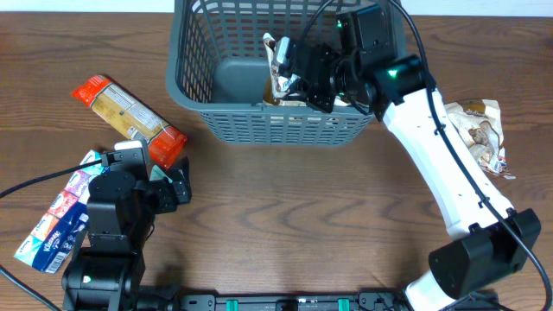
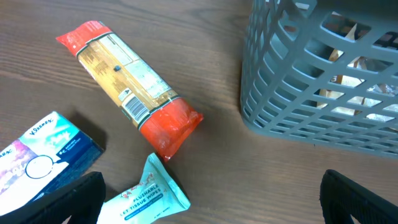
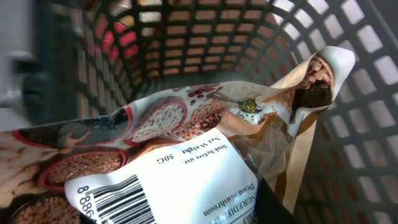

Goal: Pack container
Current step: 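Move the pouch into the basket and release it with the right gripper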

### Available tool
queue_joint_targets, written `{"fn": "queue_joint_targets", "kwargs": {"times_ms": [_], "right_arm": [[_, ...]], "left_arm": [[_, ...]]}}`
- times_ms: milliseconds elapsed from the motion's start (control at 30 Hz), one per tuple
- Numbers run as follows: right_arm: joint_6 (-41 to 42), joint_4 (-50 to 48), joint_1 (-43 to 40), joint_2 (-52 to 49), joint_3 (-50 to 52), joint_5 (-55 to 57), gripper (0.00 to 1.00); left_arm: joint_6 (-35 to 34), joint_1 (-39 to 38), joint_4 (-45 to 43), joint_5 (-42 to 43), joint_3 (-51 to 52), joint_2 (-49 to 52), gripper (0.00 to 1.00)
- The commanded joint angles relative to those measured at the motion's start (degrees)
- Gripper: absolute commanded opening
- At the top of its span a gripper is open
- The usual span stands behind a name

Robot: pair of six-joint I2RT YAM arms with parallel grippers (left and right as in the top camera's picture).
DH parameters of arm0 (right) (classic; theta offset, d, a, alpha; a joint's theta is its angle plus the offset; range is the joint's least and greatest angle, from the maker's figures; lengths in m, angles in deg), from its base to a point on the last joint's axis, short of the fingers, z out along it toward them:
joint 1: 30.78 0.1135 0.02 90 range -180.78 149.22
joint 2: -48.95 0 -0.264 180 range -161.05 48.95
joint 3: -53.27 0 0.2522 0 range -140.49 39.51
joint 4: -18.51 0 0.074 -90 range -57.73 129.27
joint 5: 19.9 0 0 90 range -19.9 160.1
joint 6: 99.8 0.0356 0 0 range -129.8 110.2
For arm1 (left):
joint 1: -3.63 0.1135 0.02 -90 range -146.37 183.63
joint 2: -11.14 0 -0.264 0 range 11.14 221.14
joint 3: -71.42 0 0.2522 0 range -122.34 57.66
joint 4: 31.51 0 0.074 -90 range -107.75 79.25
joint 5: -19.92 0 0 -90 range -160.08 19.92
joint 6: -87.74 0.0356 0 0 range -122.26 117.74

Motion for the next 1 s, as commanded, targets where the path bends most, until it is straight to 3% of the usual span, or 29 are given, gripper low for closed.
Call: {"fn": "queue_joint_targets", "kwargs": {"times_ms": [0, 367, 867, 900, 933, 967], "right_arm": [[-1.8, 0.1, -1.1, -1.4, -3.9, 1.4, 0.01], [-1.9, -1.1, -4.7, -3.3, -5.2, 1.3, 0.01], [-3.8, 5.5, -4.6, -17.7, -5.2, -0.5, 0.01], [-3.7, 5.9, -4.6, -17.8, -5.2, -0.3, 0.09], [-3.3, 6.1, -4.6, -17.8, -5.2, -0.3, 0.31], [-2.6, 6.1, -4.6, -17.8, -5.2, -0.3, 0.42]], "left_arm": [[-0.7, 0.2, 0.6, -0.5, -1.2, -0.1, 0.99], [-0.7, 0.2, 1.0, -0.5, -1.2, -0.1, 0.99], [-0.7, 0.2, 1.0, -0.5, -1.2, -0.1, 0.99], [-0.7, 0.2, 1.0, -0.5, -1.2, -0.1, 0.99], [-0.7, 0.2, 1.0, -0.5, -1.2, -0.1, 0.99], [-0.7, 0.2, 1.0, -0.5, -1.2, -0.1, 0.99]]}}
